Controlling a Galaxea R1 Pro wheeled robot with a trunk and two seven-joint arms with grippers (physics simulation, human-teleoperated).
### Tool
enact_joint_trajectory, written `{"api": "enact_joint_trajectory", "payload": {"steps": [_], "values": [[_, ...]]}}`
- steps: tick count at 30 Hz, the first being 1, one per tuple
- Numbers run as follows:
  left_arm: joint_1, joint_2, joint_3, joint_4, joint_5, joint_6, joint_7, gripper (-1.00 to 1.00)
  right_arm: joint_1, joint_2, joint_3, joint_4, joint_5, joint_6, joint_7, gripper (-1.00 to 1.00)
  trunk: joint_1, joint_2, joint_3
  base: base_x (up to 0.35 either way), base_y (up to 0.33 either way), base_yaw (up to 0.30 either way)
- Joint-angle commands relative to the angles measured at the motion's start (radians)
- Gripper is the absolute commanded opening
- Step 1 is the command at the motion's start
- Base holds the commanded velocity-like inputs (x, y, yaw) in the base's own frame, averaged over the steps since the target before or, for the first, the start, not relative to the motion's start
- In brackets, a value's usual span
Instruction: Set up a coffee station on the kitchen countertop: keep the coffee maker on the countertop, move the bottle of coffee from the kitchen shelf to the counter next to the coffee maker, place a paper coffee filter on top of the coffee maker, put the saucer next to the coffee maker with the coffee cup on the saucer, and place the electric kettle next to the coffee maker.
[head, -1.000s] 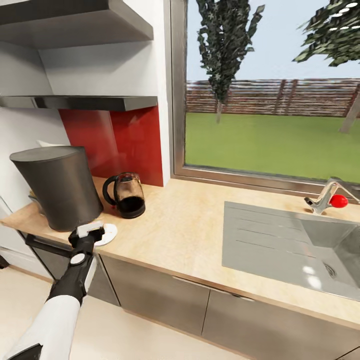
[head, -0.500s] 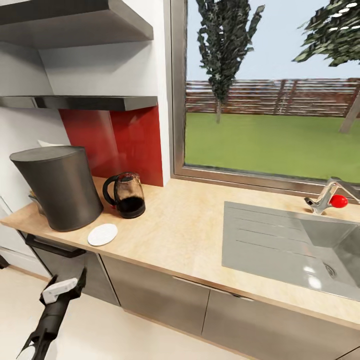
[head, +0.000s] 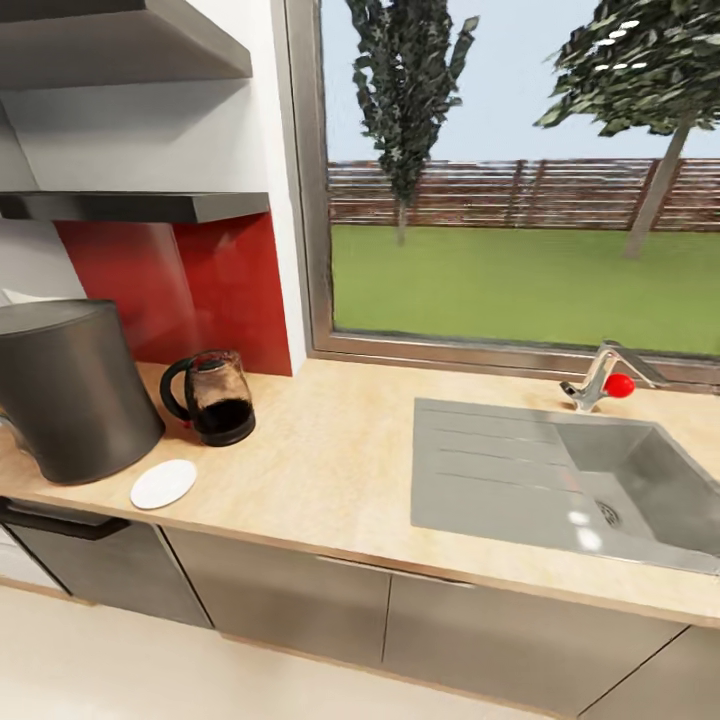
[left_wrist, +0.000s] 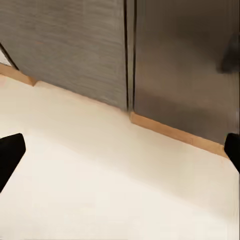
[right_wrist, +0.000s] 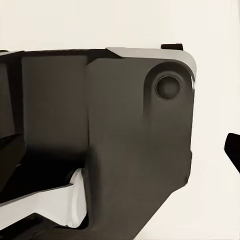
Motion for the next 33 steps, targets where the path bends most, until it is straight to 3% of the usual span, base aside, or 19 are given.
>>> {"api": "enact_joint_trajectory", "payload": {"steps": [1, 2, 3, 4, 5, 9, 12, 13, 17, 18, 19, 23, 33], "values": [[0.001, 0.003, 0.003, 0.037, -0.002, 0.000, -0.007, 1.00, -0.001, -0.001, 0.008, -0.001, -0.011, -0.002, 0.003, 1.00, 0.000, -0.002, -0.001, 0.000, 0.000, -0.266], [0.001, 0.008, 0.003, 0.146, -0.020, 0.000, -0.002, 1.00, -0.001, -0.001, 0.008, -0.001, -0.011, -0.002, 0.003, 1.00, 0.000, -0.002, -0.001, 0.000, 0.000, -0.266], [0.000, 0.010, 0.001, 0.183, -0.026, 0.000, -0.001, 1.00, -0.001, -0.001, 0.008, -0.001, -0.011, -0.002, 0.003, 1.00, 0.000, -0.002, -0.001, 0.000, 0.000, -0.266], [-0.001, 0.021, -0.005, 0.303, -0.058, 0.000, 0.002, 1.00, -0.001, -0.001, 0.008, 0.000, -0.011, -0.002, 0.003, 1.00, 0.000, -0.002, -0.001, 0.000, 0.000, -0.266], [-0.001, 0.027, -0.007, 0.348, -0.078, 0.001, 0.003, 1.00, -0.001, -0.001, 0.008, 0.000, -0.011, -0.002, 0.003, 1.00, 0.000, -0.002, -0.001, 0.000, 0.000, -0.266], [-0.001, 0.036, -0.008, 0.451, -0.131, 0.008, 0.020, 1.00, -0.001, -0.002, 0.008, 0.002, -0.011, -0.002, 0.003, 1.00, 0.000, -0.002, -0.001, 0.000, 0.000, -0.266], [-0.003, 0.038, -0.008, 0.518, -0.150, 0.038, 0.070, 1.00, 0.000, -0.005, 0.008, 0.004, -0.011, -0.002, 0.003, 1.00, 0.000, -0.002, -0.001, 0.000, 0.000, -0.266], [-0.005, 0.039, -0.009, 0.552, -0.164, 0.109, 0.166, 1.00, -0.001, -0.007, 0.008, 0.005, -0.011, -0.002, 0.003, 1.00, 0.000, -0.002, -0.001, 0.000, 0.000, -0.266], [-0.005, 0.040, -0.009, 0.567, -0.208, 0.251, 0.305, 1.00, -0.001, -0.012, 0.006, 0.007, -0.012, 0.000, 0.001, 1.00, 0.000, -0.002, -0.001, 0.000, 0.000, -0.266], [-0.005, 0.040, -0.009, 0.568, -0.225, 0.275, 0.320, 1.00, -0.001, -0.013, 0.005, 0.007, -0.012, 0.000, 0.000, 1.00, 0.000, -0.002, -0.001, 0.000, 0.000, -0.266], [-0.004, 0.037, -0.009, 0.569, -0.266, 0.305, 0.335, 1.00, -0.001, -0.018, 0.003, 0.007, -0.013, 0.002, -0.002, 1.00, 0.000, -0.002, -0.001, 0.000, 0.000, -0.266], [-0.004, 0.028, -0.009, 0.571, -0.358, 0.326, 0.346, 1.00, -0.001, -0.030, 0.002, 0.007, -0.013, 0.008, -0.003, 1.00, 0.000, -0.002, -0.001, 0.000, 0.000, -0.266], [-0.003, 0.020, -0.006, 0.576, -0.377, 0.332, 0.348, 1.00, -0.001, -0.032, 0.003, 0.006, -0.013, 0.008, 0.000, 1.00, 0.000, -0.002, -0.002, 0.000, 0.000, -0.267]]}}
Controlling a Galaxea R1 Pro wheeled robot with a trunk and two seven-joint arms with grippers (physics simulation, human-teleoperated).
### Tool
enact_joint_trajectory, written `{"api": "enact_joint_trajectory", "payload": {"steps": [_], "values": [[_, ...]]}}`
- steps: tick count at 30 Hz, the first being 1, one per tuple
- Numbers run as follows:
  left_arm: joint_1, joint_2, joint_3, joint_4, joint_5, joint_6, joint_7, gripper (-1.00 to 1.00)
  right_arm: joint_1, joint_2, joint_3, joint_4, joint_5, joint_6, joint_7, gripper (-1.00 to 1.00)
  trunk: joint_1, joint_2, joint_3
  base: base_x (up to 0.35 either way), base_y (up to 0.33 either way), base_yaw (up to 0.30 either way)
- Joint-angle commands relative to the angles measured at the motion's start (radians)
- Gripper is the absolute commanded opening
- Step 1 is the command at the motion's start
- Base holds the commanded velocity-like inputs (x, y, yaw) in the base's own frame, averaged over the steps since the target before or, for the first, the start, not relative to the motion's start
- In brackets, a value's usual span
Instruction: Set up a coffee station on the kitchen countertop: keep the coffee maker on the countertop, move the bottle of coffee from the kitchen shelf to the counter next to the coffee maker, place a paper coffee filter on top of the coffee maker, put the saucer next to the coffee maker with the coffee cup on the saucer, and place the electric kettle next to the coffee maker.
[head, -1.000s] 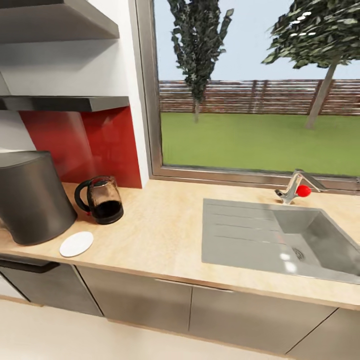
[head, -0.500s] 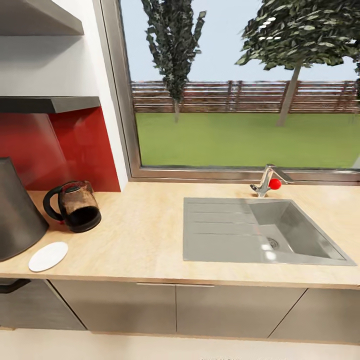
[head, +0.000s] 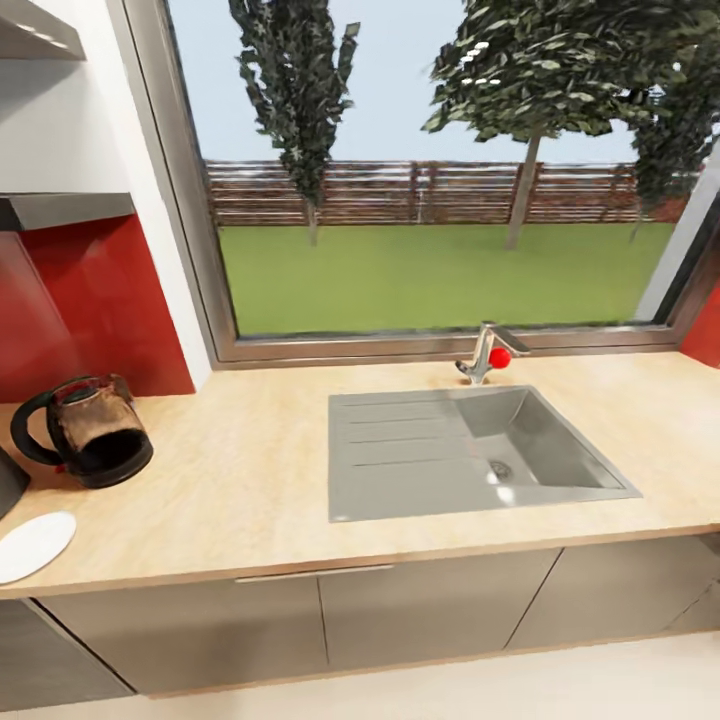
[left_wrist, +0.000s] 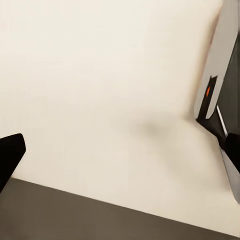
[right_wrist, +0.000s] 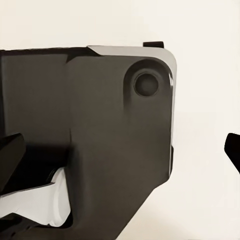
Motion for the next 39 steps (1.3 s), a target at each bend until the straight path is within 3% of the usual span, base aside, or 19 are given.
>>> {"api": "enact_joint_trajectory", "payload": {"steps": [1, 25, 39], "values": [[0.000, -0.003, 0.007, -0.001, -0.011, -0.003, 0.001, 1.00, 0.000, -0.001, 0.008, -0.001, -0.011, -0.002, 0.004, 1.00, 0.000, -0.001, -0.001, 0.000, 0.000, -0.291], [0.002, -0.008, 0.007, 0.014, -0.011, -0.005, 0.001, 1.00, 0.000, 0.001, 0.006, -0.003, -0.032, -0.004, 0.005, 1.00, 0.000, -0.001, -0.001, 0.000, -0.006, -0.300], [0.002, -0.011, 0.007, 0.031, -0.012, -0.006, 0.001, 1.00, -0.001, 0.001, 0.006, -0.003, -0.034, -0.004, 0.005, 1.00, 0.000, -0.001, -0.001, 0.000, -0.239, -0.300]]}}
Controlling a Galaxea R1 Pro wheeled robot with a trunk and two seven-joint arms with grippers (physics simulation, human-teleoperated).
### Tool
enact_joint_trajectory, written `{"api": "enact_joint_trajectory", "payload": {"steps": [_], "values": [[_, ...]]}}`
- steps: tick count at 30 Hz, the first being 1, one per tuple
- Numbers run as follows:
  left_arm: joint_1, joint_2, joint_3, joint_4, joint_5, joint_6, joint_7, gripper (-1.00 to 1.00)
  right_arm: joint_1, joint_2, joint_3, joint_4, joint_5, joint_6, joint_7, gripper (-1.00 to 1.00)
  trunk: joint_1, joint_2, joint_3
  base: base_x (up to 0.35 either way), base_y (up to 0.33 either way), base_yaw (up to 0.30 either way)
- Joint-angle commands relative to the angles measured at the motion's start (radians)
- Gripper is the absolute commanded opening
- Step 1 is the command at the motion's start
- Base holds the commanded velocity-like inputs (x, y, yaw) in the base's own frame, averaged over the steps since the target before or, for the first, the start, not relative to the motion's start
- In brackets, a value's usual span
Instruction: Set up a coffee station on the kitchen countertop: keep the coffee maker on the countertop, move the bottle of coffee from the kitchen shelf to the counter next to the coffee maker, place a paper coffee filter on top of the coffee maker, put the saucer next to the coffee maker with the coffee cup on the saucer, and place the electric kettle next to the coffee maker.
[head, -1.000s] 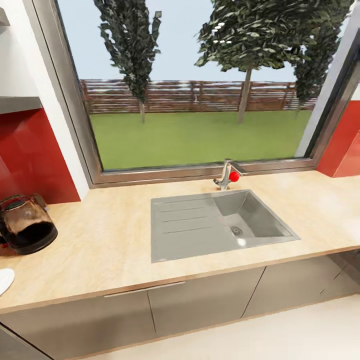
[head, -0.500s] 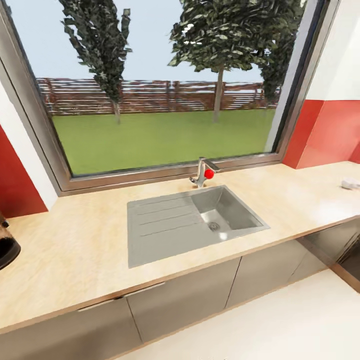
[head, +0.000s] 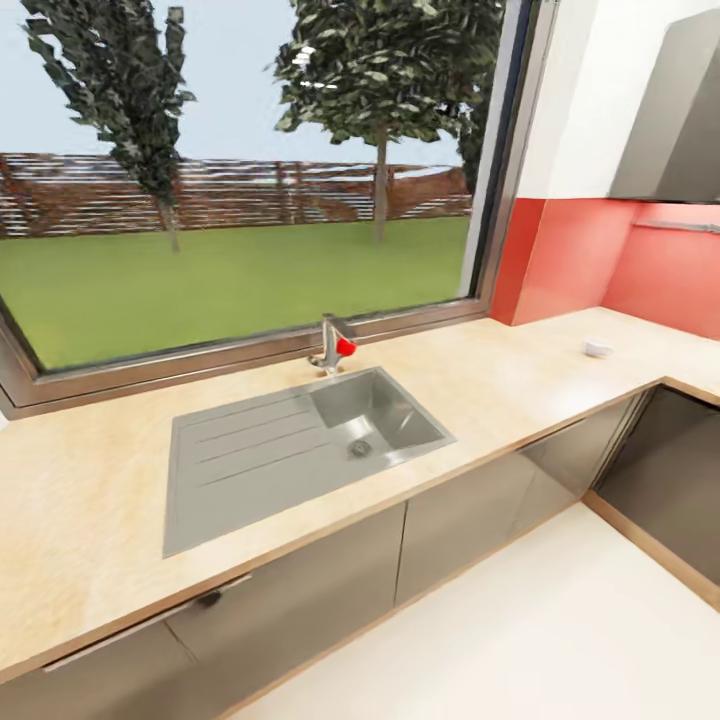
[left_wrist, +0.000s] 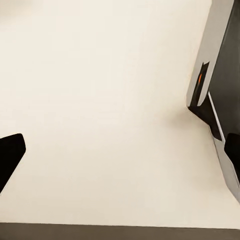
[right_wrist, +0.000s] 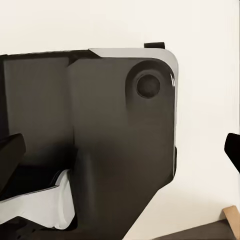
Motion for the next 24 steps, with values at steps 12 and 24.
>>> {"api": "enact_joint_trajectory", "payload": {"steps": [12, 24], "values": [[0.000, -0.004, 0.005, -0.003, -0.010, -0.003, 0.000, 1.00, 0.000, -0.001, 0.008, -0.001, -0.011, -0.002, 0.002, 1.00, 0.000, -0.001, -0.002, 0.000, -0.274, -0.300], [0.001, -0.004, 0.006, -0.003, -0.010, -0.001, 0.000, 1.00, 0.000, -0.001, 0.008, -0.001, -0.011, -0.002, 0.002, 1.00, 0.000, -0.001, -0.002, 0.029, -0.272, -0.300]]}}
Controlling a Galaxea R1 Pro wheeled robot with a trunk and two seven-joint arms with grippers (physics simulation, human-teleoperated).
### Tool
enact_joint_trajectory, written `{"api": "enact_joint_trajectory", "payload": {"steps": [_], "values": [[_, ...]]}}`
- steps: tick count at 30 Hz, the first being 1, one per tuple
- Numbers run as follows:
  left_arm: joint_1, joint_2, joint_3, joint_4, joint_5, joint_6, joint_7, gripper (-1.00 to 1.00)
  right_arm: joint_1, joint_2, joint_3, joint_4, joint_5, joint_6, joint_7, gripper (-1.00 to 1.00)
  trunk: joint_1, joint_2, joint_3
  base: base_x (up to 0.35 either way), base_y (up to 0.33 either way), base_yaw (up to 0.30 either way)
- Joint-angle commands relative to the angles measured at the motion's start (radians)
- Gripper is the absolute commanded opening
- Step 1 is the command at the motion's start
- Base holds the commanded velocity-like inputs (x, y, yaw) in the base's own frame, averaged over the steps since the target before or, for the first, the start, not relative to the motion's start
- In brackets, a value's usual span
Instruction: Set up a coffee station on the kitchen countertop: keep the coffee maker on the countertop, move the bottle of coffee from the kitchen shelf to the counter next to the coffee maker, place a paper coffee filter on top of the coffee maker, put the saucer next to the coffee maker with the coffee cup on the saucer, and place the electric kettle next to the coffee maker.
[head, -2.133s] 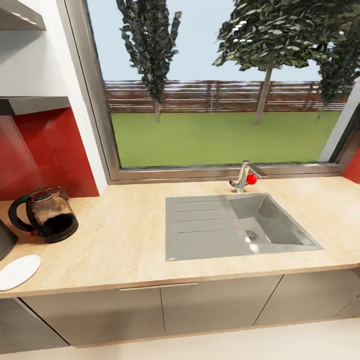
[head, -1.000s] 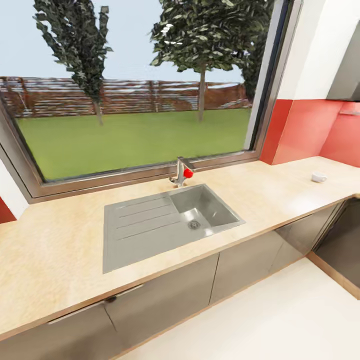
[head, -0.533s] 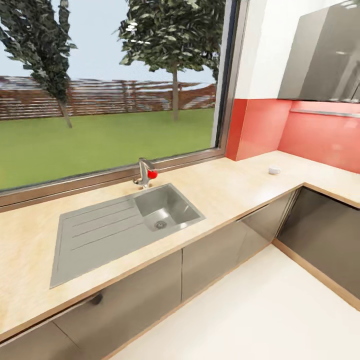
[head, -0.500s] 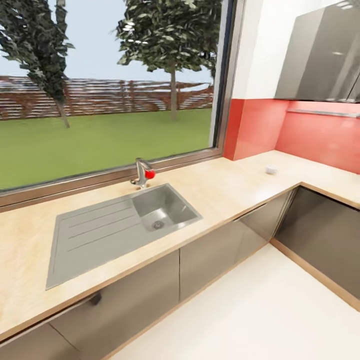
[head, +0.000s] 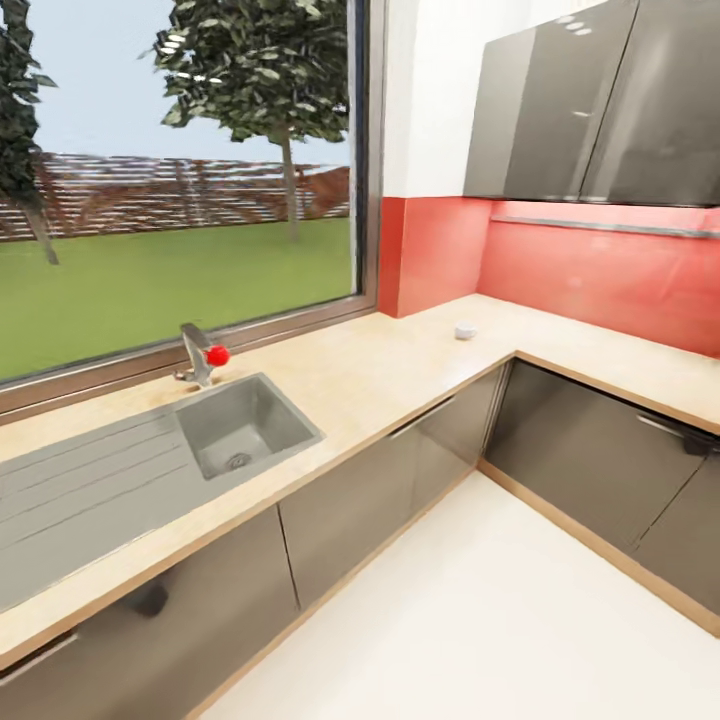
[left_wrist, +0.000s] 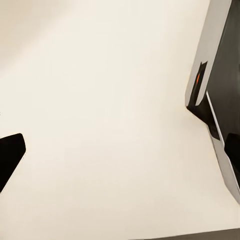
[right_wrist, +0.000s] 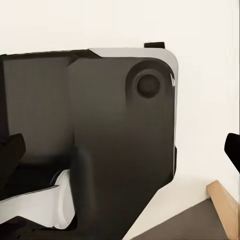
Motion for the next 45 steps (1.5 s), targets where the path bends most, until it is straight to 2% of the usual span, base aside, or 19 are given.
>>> {"api": "enact_joint_trajectory", "payload": {"steps": [1, 11, 22, 31, 36, 45], "values": [[0.001, -0.001, 0.007, -0.001, -0.010, -0.003, 0.002, 1.00, -0.001, -0.001, 0.008, -0.001, -0.011, -0.002, 0.002, 1.00, 0.001, -0.001, -0.001, 0.164, -0.239, -0.300], [0.001, -0.001, 0.007, -0.001, -0.010, -0.003, 0.003, 1.00, -0.001, -0.001, 0.008, -0.002, -0.011, -0.002, 0.002, 1.00, 0.001, -0.001, -0.001, 0.257, -0.168, -0.300], [0.001, -0.001, 0.007, -0.001, -0.010, -0.005, 0.002, 1.00, -0.001, 0.004, 0.009, -0.006, -0.008, -0.002, 0.005, 1.00, 0.001, -0.001, 0.005, 0.322, -0.017, -0.274], [0.001, -0.003, 0.007, -0.001, -0.009, -0.007, -0.003, 1.00, 0.000, 0.004, 0.009, -0.006, -0.008, -0.004, 0.004, 1.00, 0.001, -0.001, 0.018, 0.328, 0.000, -0.144], [0.001, -0.013, 0.007, -0.001, -0.010, -0.008, -0.004, 1.00, 0.000, 0.004, 0.009, -0.005, -0.008, -0.005, 0.004, 1.00, 0.001, -0.001, 0.025, 0.328, -0.030, -0.126], [0.001, -0.017, 0.006, -0.001, -0.011, -0.009, -0.005, 1.00, 0.000, 0.004, 0.012, -0.005, -0.008, -0.006, 0.004, 1.00, 0.001, -0.001, 0.038, 0.290, -0.154, -0.126]]}}
